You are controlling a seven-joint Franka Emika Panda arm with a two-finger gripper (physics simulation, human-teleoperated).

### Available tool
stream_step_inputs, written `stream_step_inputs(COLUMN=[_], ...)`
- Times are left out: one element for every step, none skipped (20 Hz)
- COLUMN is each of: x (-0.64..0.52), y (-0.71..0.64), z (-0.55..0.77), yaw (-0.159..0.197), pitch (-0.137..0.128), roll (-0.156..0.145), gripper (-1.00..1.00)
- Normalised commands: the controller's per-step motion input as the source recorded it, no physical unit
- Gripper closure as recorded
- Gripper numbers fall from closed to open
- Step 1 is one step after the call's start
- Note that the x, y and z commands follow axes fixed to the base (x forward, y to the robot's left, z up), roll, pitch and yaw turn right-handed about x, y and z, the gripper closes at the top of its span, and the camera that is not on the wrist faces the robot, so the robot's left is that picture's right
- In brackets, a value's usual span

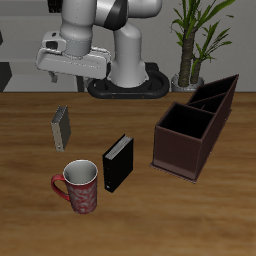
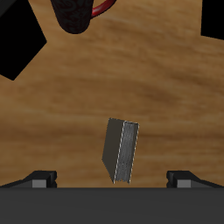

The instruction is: Place the yellow book into the left desk caddy's back compartment

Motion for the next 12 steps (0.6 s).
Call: stream_step_inputs(x=[0.04, -0.08, -0.02, 0.01, -0.02, 0.04, -0.02, 0.02, -0.06, 0.02, -0.03, -0.06], y=[0.14, -0.21, -0.14, -0.11, -0.29, -0.09, -0.11, -0.06, -0.28, 0.02, -0.22, -0.16], z=[-0.01, -0.25, -0.22, -0.19, -0.40, -0.36, -0.21, -0.23, -0.38, -0.10, -0.40, -0.33], yaw=[0.000, 0.025, 0.036, -0.026, -0.057, -0.018, -0.010, 0.010, -0.079, -0.009, 0.031, -0.028], pitch=[0.000, -0.048, -0.021, -0.005, 0.017, 0.046, 0.000, -0.012, 0.012, -0.021, 0.007, 0.020], roll=[0.000, -0.056, -0.027, -0.023, -0.077, 0.020, -0.009, -0.017, -0.005, -0.005, -0.047, 0.013], gripper=[-1.00, -1.00, -1.00, -1.00, -1.00, -1.00, -1.00, -1.00, -1.00, -1.00, -1.00, -1.00])
